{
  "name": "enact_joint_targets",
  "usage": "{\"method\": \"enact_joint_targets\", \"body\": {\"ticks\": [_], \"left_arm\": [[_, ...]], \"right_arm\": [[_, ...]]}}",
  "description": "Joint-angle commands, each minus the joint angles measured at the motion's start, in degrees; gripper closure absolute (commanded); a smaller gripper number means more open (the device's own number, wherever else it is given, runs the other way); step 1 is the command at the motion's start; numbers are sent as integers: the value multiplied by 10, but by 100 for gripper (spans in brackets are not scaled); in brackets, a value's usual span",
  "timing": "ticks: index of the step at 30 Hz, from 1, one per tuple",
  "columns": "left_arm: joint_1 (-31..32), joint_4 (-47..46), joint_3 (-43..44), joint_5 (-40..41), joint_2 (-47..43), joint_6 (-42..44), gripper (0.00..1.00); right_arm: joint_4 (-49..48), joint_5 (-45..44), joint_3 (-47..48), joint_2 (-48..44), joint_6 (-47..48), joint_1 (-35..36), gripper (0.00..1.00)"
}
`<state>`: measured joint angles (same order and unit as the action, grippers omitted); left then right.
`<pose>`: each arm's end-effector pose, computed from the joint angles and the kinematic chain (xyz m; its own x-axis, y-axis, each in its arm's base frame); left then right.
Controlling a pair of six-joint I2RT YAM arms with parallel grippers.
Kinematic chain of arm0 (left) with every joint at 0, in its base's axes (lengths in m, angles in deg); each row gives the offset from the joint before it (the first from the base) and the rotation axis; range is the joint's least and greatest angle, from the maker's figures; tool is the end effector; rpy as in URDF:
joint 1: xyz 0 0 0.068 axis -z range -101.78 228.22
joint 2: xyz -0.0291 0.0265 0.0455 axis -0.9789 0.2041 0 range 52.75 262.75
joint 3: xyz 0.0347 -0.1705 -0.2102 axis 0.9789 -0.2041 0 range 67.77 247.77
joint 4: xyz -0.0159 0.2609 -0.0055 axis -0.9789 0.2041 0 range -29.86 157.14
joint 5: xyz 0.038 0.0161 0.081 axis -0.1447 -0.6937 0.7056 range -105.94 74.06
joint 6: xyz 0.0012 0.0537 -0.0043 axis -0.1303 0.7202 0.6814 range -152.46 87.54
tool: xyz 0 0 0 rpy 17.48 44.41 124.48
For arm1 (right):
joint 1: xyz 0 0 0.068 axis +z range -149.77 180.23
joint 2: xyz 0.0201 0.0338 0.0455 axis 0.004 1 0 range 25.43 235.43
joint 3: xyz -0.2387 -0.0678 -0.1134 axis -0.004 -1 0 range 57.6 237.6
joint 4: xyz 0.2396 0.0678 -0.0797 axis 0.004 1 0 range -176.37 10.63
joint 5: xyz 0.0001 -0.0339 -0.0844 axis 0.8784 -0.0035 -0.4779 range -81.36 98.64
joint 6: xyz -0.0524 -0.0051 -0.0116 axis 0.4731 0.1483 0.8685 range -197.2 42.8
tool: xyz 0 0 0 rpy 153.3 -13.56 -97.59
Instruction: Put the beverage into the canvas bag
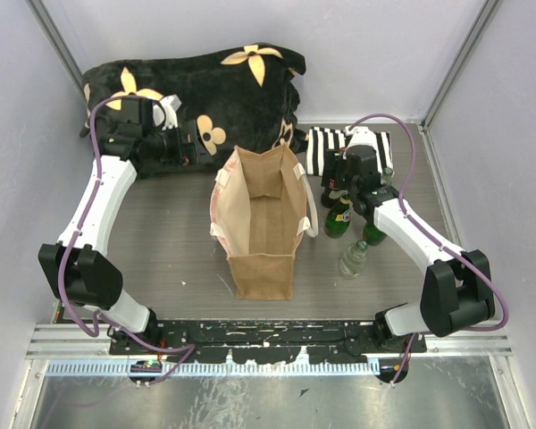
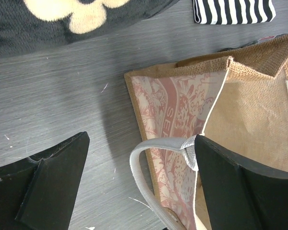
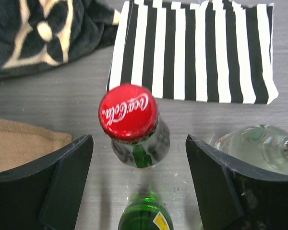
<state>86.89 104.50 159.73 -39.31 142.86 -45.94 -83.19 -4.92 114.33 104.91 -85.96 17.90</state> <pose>0.3360 -0.0655 0.3734 -0.7492 -0.1022 -0.6544 0.2600 0.8633 -0.4326 0.3061 0.0888 0.2862 -0.4262 0.0195 -0.9044 -0.0297 0.9989 0.0355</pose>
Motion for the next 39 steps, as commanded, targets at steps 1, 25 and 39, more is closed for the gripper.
{"method": "enact_joint_targets", "body": {"ticks": [1,25,39], "left_arm": [[0,-18,-18,3,-28,12,2],[0,-27,-41,-7,-34,14,2],[0,-34,-42,-13,-22,12,2]], "right_arm": [[-82,-25,10,-29,7,2,17],[-151,-24,31,45,20,2,39],[-152,-28,61,27,30,1,99]]}}
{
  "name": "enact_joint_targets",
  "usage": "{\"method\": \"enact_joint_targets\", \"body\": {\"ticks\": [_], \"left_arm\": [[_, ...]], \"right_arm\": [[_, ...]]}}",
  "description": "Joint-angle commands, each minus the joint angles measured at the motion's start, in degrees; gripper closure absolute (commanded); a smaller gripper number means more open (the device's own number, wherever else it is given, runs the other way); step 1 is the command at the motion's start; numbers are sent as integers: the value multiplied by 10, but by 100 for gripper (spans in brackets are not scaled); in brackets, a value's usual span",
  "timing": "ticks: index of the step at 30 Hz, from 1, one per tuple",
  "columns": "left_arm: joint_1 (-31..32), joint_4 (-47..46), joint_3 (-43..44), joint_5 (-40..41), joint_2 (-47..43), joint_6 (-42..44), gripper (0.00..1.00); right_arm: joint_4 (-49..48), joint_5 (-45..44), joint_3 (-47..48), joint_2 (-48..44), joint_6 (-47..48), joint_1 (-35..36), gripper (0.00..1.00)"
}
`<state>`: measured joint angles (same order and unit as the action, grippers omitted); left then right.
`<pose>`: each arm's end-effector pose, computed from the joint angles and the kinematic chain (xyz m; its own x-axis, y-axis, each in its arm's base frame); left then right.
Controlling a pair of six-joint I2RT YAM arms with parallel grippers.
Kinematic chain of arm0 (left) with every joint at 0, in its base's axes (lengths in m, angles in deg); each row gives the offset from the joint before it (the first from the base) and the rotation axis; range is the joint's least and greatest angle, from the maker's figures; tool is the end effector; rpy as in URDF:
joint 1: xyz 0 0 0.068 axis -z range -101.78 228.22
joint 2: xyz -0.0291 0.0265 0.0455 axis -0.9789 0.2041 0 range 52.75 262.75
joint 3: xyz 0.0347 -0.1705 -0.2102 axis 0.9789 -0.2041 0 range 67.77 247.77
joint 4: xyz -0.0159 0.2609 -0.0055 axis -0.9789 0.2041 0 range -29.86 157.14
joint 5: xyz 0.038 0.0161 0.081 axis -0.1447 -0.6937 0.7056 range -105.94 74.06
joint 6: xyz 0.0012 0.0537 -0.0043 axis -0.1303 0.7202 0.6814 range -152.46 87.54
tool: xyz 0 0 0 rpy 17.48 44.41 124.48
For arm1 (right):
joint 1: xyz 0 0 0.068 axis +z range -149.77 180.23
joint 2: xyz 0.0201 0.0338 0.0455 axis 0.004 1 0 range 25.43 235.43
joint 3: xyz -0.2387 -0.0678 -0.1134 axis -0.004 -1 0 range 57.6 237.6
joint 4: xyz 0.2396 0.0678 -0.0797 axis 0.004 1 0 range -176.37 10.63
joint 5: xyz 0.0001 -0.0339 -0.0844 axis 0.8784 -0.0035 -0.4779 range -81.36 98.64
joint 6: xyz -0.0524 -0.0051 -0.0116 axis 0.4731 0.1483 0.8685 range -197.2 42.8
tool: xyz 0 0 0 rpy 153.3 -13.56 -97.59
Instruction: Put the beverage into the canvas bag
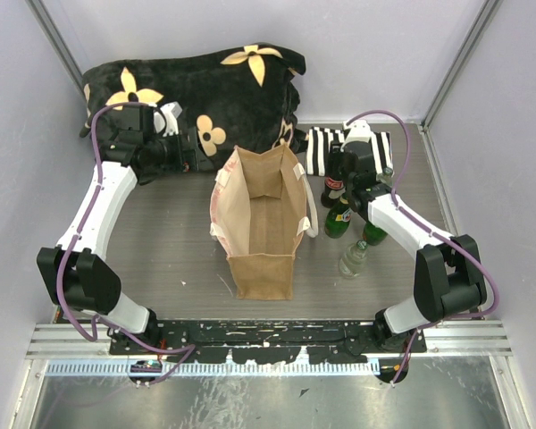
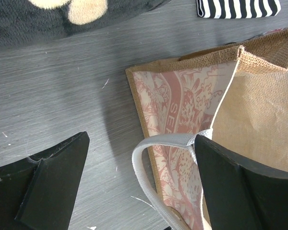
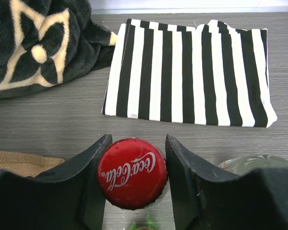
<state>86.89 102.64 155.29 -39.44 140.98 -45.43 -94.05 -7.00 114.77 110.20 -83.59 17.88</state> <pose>0.3293 -0.0645 0.3614 -0.7551 -0.0931 -0.6490 0.2629 0.8639 -0.4297 0.3294 0.0948 0.2792 -0.3284 0.0079 -0.9445 -0.0141 0.9998 0.0132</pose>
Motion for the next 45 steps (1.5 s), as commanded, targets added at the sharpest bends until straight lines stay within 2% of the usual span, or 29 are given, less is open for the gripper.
{"method": "enact_joint_targets", "body": {"ticks": [1,19,26,32,45], "left_arm": [[0,-16,5,-12,-1,7,2],[1,-14,6,-12,1,15,2],[0,-16,-2,-12,-1,15,2],[0,-18,-6,-15,-1,13,2],[0,-26,-31,-18,-15,9,2]], "right_arm": [[-40,-7,67,-26,8,1,99],[25,16,231,-20,7,1,99],[114,55,379,8,-6,8,99],[145,69,458,19,-5,38,99],[119,64,549,10,31,152,99]]}}
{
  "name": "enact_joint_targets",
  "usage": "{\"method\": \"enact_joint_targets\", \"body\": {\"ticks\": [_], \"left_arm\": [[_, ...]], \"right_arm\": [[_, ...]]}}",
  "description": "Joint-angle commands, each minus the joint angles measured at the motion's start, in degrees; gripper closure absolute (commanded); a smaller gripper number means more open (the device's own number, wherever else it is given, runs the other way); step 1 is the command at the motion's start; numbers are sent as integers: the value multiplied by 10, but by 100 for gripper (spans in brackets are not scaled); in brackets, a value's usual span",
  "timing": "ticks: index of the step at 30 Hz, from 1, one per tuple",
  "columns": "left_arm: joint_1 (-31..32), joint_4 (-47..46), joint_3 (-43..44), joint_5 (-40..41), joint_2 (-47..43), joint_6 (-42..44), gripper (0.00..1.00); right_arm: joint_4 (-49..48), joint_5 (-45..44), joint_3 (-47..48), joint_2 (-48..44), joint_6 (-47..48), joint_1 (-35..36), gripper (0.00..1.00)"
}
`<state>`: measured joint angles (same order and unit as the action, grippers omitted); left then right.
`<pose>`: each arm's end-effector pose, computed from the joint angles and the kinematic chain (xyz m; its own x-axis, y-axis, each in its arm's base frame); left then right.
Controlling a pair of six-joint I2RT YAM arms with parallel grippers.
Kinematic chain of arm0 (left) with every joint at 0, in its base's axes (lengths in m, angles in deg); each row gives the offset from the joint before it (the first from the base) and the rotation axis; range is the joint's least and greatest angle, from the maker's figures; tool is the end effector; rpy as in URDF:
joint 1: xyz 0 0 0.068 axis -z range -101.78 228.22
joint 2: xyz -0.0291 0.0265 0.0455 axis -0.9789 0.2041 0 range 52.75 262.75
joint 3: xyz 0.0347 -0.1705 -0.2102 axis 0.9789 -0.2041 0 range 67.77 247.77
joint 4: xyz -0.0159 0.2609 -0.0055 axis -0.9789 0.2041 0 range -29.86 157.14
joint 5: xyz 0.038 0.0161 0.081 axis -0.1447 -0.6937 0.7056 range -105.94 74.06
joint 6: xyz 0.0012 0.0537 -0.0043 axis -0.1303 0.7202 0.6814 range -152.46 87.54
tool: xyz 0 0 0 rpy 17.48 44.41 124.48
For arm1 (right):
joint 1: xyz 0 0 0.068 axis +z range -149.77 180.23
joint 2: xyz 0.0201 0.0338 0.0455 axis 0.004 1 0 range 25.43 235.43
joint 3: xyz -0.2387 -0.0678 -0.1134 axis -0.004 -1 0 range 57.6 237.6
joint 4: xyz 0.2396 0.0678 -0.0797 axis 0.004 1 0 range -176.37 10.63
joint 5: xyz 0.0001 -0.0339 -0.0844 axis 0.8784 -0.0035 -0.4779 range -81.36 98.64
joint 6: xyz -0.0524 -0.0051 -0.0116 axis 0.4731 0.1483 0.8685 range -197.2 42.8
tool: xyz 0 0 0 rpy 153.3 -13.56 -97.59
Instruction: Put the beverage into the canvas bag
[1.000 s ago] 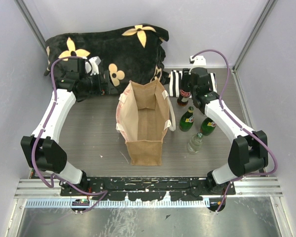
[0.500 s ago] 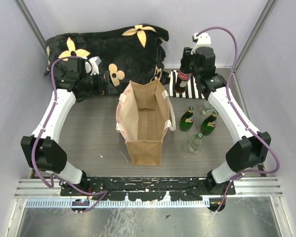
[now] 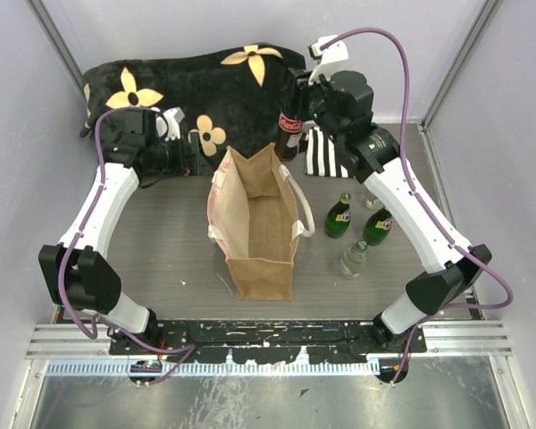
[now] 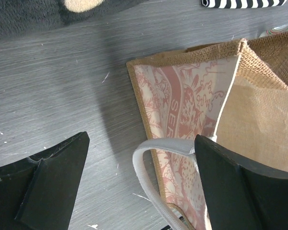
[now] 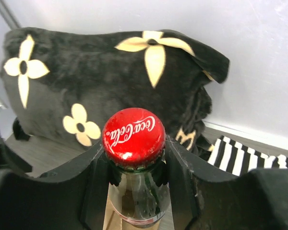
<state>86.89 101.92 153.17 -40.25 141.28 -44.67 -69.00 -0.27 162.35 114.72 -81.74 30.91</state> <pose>0.3305 -0.0652 0.3489 -0.7721 -0.0773 -0.6308 0.2684 0.8600 -0.4339 0.3004 0.1718 0.4970 -0.0580 0.0564 -0.9967 -0.3675 0.9271 0.0738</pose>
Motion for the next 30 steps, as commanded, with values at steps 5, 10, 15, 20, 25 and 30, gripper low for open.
{"method": "enact_joint_targets", "body": {"ticks": [5,10,15,20,25,30], "left_arm": [[0,-20,-11,-11,-18,0,2],[0,-20,-9,-12,-15,-1,2],[0,-21,-5,-14,-9,-2,2],[0,-21,1,-15,-2,-3,2],[0,-20,4,-16,1,-4,2],[0,-20,1,-17,1,-3,2]], "right_arm": [[-141,-7,100,-35,24,32,99],[-150,-5,101,-39,27,35,99],[-145,4,104,-36,22,42,99],[-137,4,102,-32,22,73,99],[-129,-3,75,-29,19,107,99],[-143,-16,5,-39,6,134,99]]}}
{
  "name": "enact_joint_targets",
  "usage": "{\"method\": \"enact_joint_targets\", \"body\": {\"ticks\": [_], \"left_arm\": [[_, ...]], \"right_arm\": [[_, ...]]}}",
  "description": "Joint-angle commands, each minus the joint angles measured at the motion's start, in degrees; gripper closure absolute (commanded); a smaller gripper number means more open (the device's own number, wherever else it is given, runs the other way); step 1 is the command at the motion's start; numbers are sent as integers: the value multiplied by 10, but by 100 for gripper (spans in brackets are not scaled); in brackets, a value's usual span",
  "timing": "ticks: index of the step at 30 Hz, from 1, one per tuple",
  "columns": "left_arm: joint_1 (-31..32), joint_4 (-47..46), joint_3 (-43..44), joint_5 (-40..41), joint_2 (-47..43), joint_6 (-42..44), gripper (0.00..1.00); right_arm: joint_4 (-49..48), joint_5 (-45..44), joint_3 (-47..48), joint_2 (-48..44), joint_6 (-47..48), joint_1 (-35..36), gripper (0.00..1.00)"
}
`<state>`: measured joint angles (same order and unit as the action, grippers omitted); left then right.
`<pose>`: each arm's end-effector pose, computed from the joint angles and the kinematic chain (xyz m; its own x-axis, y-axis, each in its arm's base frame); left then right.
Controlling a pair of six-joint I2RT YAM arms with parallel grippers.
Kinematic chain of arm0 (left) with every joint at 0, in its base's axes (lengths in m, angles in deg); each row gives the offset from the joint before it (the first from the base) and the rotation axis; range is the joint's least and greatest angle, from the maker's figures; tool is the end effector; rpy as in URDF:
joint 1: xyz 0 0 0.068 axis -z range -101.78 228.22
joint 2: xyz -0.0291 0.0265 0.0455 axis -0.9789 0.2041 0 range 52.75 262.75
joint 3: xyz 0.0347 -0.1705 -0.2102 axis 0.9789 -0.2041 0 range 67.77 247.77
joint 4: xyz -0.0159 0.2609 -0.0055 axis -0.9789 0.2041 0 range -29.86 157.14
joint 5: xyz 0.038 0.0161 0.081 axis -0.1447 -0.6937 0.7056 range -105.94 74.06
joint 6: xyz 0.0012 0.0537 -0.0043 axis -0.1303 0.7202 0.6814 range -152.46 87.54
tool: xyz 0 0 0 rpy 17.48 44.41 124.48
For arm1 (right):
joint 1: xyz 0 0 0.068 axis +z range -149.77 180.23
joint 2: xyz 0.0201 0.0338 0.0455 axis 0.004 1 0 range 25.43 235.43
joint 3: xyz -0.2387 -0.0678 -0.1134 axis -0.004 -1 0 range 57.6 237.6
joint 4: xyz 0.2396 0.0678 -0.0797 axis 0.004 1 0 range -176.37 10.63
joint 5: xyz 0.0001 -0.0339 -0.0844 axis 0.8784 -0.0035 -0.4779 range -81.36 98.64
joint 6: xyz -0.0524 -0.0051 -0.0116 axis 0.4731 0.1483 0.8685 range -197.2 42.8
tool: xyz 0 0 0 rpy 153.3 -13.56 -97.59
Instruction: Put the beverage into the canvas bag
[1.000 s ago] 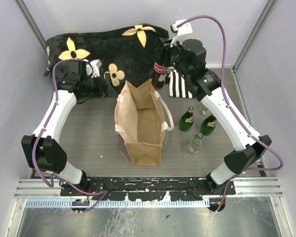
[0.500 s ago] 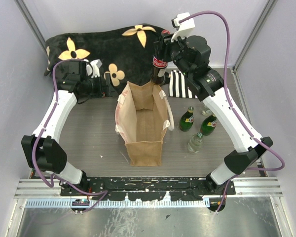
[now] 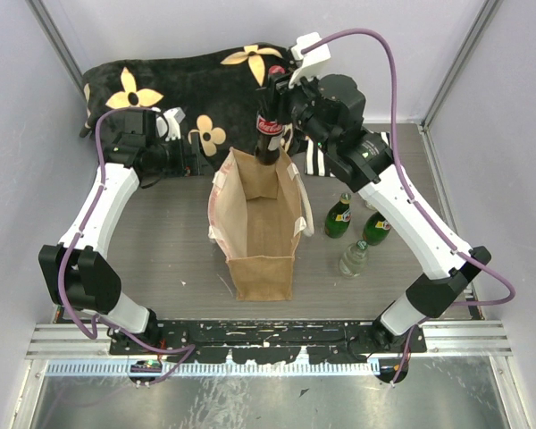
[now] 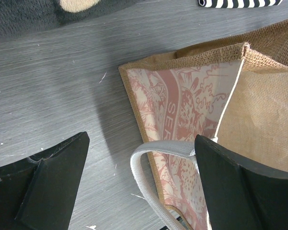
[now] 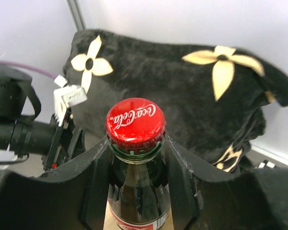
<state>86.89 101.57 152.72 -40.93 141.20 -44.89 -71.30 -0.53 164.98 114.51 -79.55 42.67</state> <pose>0.3302 -0.0655 0.3474 -0.7748 -0.0792 -0.6272 0.2720 0.8538 -0.4438 0.2536 0.2243 0.5176 0.0190 0.0721 -0.9972 -0.5500 0.8337 0.0498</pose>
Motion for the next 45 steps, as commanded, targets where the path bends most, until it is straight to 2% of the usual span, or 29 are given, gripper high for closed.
{"method": "enact_joint_targets", "body": {"ticks": [1,15,34,45], "left_arm": [[0,-16,6,-10,2,-1,2],[0,-3,22,-11,9,6,2],[0,3,24,-11,11,7,2],[0,3,21,-11,8,8,2]], "right_arm": [[-125,-16,-36,-36,-17,21,99],[-247,-14,-201,11,-16,46,99],[-344,-28,-325,47,-7,46,99],[-361,-27,-366,58,-3,46,99]]}}
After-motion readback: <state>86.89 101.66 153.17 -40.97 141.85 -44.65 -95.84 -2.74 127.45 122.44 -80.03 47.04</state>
